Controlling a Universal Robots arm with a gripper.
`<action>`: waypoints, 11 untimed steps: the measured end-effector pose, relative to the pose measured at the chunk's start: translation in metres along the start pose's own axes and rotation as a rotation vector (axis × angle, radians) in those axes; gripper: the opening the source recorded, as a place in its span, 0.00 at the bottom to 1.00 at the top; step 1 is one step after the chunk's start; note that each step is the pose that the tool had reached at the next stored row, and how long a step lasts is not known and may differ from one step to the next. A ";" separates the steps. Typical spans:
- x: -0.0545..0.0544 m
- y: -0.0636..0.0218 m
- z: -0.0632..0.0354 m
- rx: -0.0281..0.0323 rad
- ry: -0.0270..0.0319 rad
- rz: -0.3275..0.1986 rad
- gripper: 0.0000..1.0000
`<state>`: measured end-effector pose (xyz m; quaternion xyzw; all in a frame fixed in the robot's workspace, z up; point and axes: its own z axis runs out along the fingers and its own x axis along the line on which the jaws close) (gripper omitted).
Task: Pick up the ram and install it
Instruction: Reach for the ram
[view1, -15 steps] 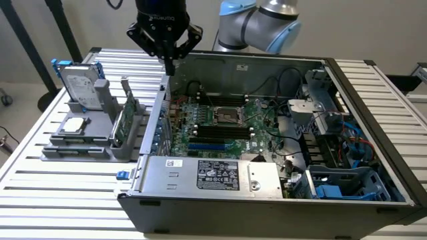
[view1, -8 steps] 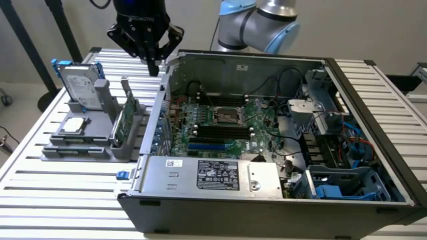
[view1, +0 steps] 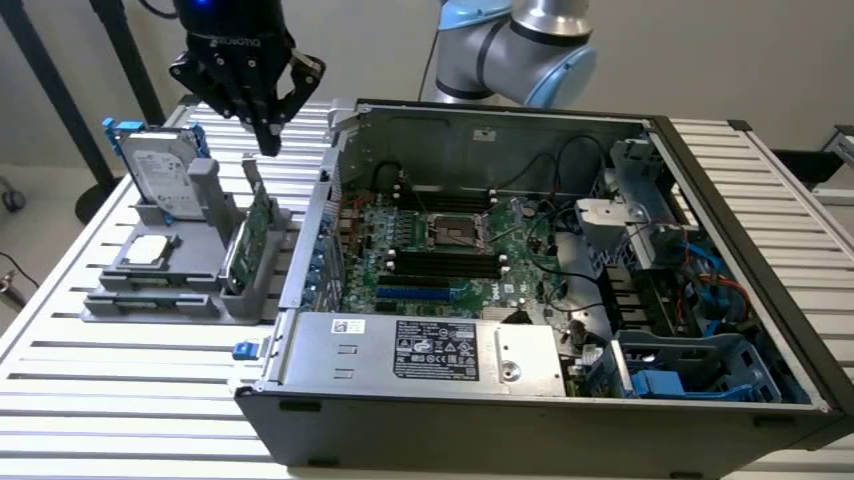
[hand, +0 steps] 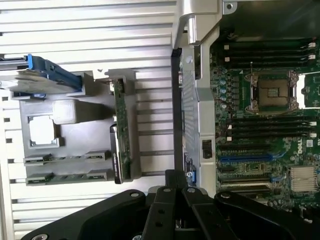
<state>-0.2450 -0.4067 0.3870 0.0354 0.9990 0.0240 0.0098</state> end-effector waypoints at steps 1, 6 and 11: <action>0.004 -0.0007 0.0003 0.0001 0.0003 0.000 0.11; 0.027 -0.0043 0.0023 0.0002 0.0020 0.000 0.11; 0.050 -0.0079 0.0044 0.0009 0.0046 0.000 0.11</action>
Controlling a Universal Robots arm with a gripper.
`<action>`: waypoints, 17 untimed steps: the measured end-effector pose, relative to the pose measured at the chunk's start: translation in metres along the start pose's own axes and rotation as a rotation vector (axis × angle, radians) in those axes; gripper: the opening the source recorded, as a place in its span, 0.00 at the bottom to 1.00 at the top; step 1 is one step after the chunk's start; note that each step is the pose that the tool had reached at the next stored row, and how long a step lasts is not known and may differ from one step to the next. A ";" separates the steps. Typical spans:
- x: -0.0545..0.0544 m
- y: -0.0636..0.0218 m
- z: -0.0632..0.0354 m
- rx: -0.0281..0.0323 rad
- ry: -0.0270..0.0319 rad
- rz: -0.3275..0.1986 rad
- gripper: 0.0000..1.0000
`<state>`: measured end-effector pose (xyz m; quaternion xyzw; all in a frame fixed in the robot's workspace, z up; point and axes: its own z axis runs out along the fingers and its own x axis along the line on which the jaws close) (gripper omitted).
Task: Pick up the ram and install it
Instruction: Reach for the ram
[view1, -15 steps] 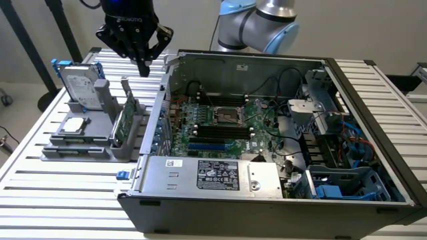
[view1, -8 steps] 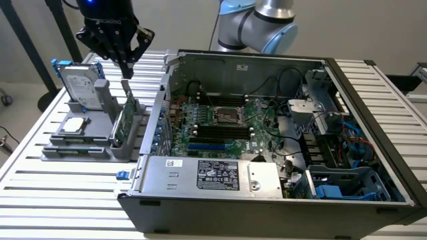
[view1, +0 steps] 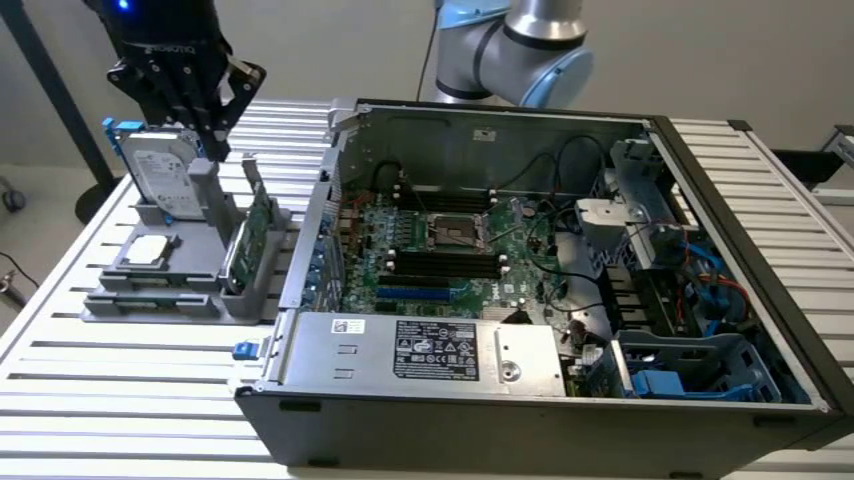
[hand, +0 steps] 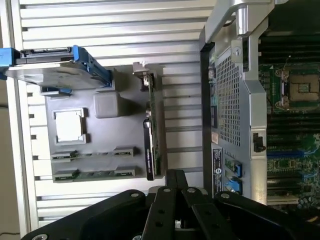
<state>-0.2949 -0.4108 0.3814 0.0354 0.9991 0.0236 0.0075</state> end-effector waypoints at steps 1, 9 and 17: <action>0.004 -0.0007 0.0005 0.0001 0.0004 0.000 0.11; 0.041 -0.0059 0.0045 0.0025 0.0062 0.000 0.11; 0.077 -0.0104 0.0092 0.0079 0.0133 0.001 0.11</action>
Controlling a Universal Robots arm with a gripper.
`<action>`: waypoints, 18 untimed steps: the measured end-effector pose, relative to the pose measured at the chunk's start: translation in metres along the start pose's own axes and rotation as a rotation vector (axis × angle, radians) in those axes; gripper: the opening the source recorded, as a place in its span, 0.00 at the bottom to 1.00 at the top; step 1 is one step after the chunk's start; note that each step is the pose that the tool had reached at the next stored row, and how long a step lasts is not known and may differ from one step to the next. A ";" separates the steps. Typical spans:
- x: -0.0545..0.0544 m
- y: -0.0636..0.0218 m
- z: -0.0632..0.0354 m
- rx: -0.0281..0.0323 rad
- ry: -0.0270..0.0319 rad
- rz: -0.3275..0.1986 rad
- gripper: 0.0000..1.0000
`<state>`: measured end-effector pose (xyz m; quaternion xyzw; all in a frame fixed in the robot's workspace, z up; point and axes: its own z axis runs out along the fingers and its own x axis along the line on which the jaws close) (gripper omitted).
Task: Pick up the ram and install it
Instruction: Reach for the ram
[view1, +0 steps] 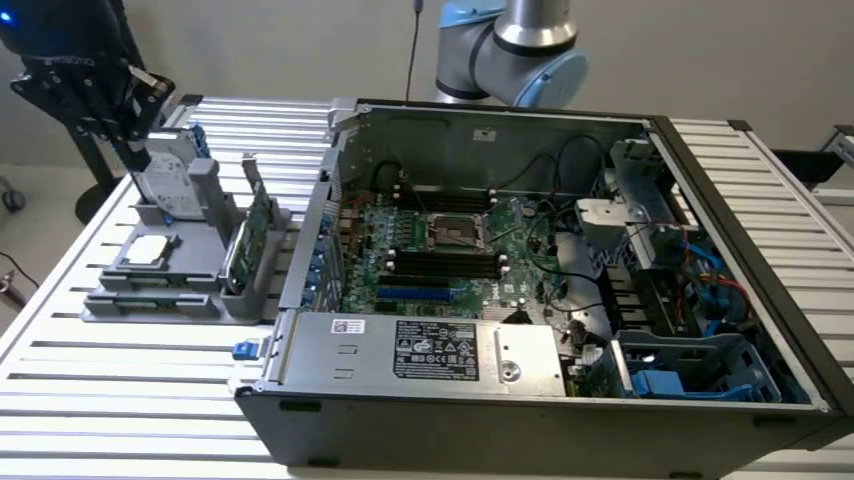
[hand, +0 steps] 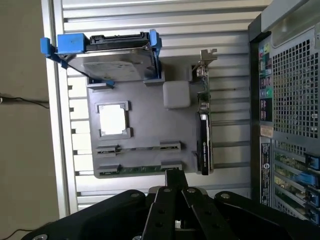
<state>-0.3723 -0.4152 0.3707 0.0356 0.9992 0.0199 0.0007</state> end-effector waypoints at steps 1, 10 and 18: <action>0.004 -0.0006 0.0007 0.0007 0.0008 0.000 0.11; 0.041 -0.0048 0.0068 0.0106 0.0114 0.000 0.11; 0.044 -0.0052 0.0087 0.0178 0.0179 -0.043 0.11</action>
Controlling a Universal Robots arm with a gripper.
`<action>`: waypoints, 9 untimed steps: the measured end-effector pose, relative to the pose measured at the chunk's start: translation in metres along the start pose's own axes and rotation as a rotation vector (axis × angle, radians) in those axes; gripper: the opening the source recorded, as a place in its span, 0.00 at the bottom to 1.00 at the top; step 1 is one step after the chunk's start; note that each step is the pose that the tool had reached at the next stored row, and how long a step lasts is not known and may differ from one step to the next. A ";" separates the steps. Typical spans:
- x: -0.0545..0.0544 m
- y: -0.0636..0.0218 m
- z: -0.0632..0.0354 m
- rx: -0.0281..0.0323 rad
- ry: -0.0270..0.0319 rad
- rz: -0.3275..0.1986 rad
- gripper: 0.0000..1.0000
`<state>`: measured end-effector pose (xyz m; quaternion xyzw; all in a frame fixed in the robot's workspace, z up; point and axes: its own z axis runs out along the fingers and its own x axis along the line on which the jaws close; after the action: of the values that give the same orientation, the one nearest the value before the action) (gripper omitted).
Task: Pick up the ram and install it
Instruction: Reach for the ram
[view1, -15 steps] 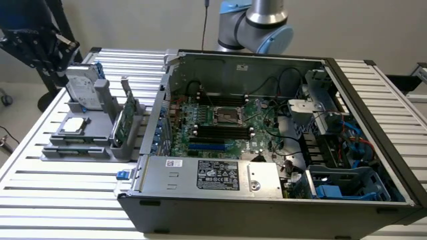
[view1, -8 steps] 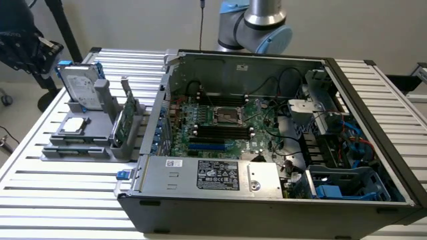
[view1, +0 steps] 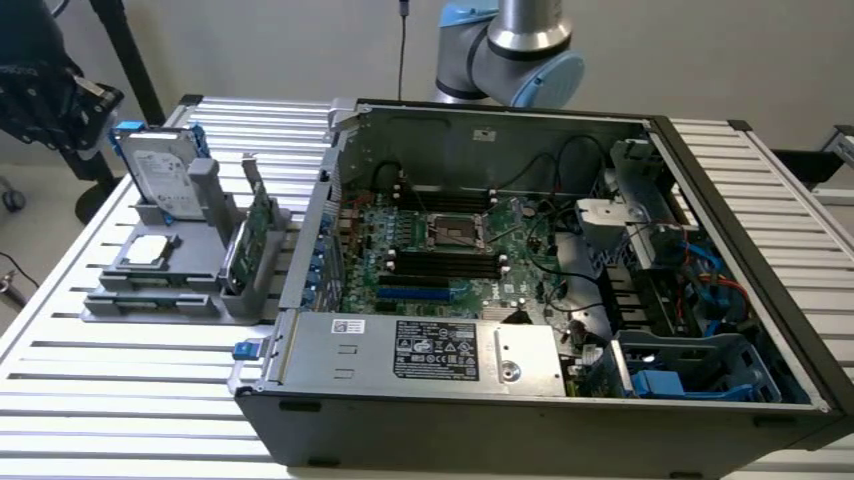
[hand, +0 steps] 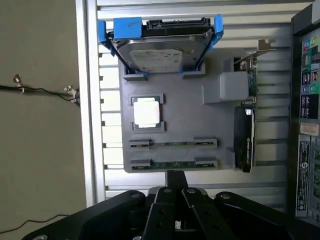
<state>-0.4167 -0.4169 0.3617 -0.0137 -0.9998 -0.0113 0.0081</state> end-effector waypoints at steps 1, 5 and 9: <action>0.000 0.0001 0.0001 0.0002 0.0003 -0.011 0.11; -0.003 -0.0003 0.0013 0.0008 0.0011 -0.047 0.11; -0.006 -0.0020 0.0040 0.0012 0.0016 -0.070 0.11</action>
<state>-0.4108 -0.4190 0.3576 0.0211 -0.9997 -0.0110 0.0086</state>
